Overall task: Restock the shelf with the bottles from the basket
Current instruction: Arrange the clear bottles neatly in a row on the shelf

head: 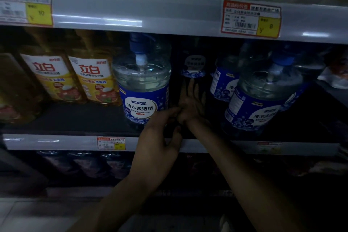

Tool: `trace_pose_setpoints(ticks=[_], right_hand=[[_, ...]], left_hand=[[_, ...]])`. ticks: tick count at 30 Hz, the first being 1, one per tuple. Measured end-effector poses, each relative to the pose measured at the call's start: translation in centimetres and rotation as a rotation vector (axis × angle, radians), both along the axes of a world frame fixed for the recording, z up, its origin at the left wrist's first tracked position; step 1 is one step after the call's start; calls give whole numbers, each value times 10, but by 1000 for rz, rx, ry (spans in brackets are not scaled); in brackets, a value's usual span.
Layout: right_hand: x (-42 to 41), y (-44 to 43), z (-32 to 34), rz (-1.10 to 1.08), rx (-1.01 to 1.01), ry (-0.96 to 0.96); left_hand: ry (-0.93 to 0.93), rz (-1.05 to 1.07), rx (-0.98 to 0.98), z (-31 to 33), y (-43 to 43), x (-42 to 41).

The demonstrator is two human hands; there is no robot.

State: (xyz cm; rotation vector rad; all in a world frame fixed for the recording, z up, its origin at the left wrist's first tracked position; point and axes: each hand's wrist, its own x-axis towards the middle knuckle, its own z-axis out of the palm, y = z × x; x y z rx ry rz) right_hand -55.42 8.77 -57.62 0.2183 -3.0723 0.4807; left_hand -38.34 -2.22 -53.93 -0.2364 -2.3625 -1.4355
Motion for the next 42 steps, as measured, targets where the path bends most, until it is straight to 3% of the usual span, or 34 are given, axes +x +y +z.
trace_pose_setpoints(ticks=[10, 17, 29, 39, 42], right_hand=[[3, 4, 7, -9, -115, -25], [30, 12, 14, 19, -355, 50], [133, 62, 64, 335, -263, 349], [160, 125, 85, 438, -49, 747], [159, 150, 89, 345, -38, 803]], left_hand=[[-12, 17, -26, 2, -5, 3], [33, 36, -106, 6, -8, 11], [144, 91, -191, 18, -5, 23], [105, 34, 33, 16, 36, -1], [79, 2, 79, 11, 57, -8]])
